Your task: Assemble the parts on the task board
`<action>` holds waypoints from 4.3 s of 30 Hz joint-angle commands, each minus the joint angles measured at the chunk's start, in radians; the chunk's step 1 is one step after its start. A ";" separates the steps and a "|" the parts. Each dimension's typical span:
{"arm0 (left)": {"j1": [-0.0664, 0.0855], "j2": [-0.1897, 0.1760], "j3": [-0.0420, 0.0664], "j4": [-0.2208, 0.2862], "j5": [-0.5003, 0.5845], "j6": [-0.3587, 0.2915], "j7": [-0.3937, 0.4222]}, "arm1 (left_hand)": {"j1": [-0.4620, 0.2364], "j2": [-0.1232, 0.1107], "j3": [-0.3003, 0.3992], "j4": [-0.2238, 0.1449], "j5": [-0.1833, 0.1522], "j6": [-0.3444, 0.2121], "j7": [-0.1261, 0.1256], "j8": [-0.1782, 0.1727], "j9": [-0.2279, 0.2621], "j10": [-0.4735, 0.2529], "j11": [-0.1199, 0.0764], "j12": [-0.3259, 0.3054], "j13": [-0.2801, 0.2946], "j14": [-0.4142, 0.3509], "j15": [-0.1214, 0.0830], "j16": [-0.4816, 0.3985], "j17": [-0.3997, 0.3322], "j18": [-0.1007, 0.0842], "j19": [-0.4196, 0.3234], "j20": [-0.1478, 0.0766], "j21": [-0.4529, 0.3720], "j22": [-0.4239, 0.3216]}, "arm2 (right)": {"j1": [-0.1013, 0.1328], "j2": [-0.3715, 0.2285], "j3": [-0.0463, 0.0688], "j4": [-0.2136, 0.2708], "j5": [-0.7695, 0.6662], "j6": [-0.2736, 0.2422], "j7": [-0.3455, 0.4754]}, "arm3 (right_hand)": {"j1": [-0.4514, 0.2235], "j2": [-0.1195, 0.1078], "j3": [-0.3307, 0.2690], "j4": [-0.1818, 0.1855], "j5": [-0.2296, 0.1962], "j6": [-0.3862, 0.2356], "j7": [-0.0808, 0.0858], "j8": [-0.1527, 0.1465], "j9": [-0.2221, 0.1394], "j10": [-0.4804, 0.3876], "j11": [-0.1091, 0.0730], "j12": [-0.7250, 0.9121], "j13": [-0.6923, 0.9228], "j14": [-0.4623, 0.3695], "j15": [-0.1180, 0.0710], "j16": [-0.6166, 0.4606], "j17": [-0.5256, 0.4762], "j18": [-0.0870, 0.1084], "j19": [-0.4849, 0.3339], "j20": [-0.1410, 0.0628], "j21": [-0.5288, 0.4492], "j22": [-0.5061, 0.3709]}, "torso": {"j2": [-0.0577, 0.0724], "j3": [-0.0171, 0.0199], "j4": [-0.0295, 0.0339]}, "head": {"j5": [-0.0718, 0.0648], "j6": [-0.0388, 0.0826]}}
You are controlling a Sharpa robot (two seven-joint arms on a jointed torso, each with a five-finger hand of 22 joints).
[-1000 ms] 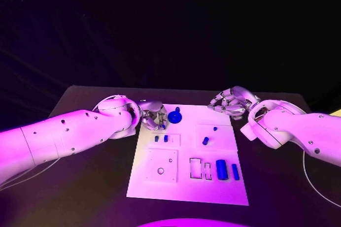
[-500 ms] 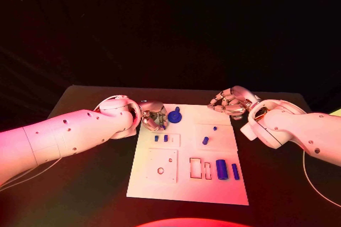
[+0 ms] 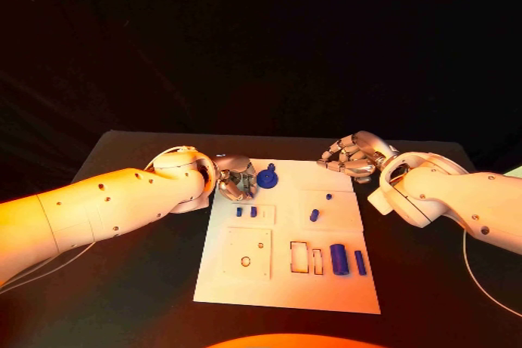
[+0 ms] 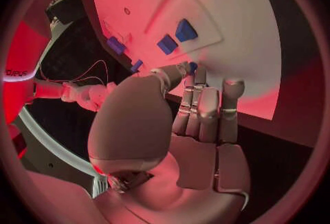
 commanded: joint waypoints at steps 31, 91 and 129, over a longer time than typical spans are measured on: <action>-0.004 -0.003 -0.004 0.000 0.006 -0.020 0.017 | -0.020 -0.016 -0.001 -0.008 0.003 -0.044 0.017 -0.061 -0.003 0.004 0.012 -0.046 0.002 0.013 0.009 0.012 0.011 -0.017 0.012 0.004 0.005 0.004 | -0.001 0.002 0.000 -0.004 -0.004 0.003 0.012 | -0.003 -0.001 0.006 0.000 0.003 -0.005 -0.002 0.005 -0.002 0.003 0.000 -0.004 -0.011 0.054 -0.007 -0.006 0.071 0.014 -0.006 -0.004 -0.009 0.101 | 0.000 -0.0009 0.0010 | 0.002 0.001; -0.004 -0.171 0.014 0.035 0.851 -0.184 0.289 | -0.008 -0.020 0.000 -0.011 0.004 -0.069 0.051 -0.109 0.018 -0.066 0.051 -0.129 -0.004 -0.281 0.038 -0.285 -0.465 0.031 -0.221 0.027 -0.237 -0.259 | -0.036 -0.014 -0.005 -0.029 -0.629 0.187 0.013 | 0.207 -0.140 0.305 -0.064 -0.153 0.093 -0.021 -0.016 -0.057 -0.070 0.000 -0.776 -0.765 0.047 -0.008 -0.054 0.006 0.014 0.010 -0.016 -0.048 0.125 | 0.001 0.0001 -0.0008 | -0.042 0.010; -0.005 -0.221 0.014 0.091 1.064 -0.183 0.417 | 0.008 0.004 -0.007 -0.032 0.004 -0.071 0.059 -0.118 0.018 -0.055 0.053 -0.123 -0.005 -0.282 0.038 -0.321 -0.486 0.031 -0.225 0.025 -0.239 -0.260 | -0.108 0.033 -0.010 -0.049 -0.791 0.204 -0.049 | 0.187 -0.126 0.381 -0.114 -0.141 0.157 -0.013 -0.026 -0.053 0.025 0.004 -0.851 -0.850 0.047 -0.004 -0.064 -0.008 0.008 0.026 -0.016 -0.023 0.146 | 0.000 -0.0006 0.0007 | -0.056 0.003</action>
